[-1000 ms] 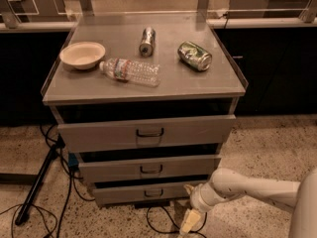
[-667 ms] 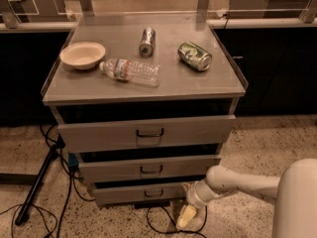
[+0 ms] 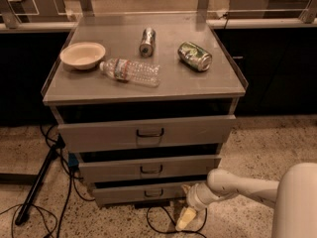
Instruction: Open bottom drawer
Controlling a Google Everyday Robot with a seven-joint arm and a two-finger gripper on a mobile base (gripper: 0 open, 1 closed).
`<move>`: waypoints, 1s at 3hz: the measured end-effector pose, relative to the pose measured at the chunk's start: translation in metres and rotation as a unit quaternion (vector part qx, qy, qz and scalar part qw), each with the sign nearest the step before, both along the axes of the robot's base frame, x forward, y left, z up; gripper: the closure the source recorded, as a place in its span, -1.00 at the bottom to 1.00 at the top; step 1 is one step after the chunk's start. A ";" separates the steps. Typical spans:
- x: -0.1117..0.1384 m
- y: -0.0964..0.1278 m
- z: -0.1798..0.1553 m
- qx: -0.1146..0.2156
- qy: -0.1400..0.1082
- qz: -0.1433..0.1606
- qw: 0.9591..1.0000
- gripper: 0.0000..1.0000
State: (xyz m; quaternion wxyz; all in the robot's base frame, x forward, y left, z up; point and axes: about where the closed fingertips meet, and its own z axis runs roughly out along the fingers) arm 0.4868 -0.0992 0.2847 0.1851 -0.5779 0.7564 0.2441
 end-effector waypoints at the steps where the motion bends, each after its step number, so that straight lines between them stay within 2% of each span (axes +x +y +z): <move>1: 0.006 0.012 -0.016 0.018 -0.001 -0.006 1.000 -1.00; 2: 0.015 0.022 -0.025 0.030 -0.005 -0.010 0.999 -1.00; 3: 0.035 0.039 -0.028 0.047 -0.011 -0.011 0.999 -1.00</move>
Offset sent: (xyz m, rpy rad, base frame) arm 0.0294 0.0283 -0.0318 0.0815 -0.0290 -0.0340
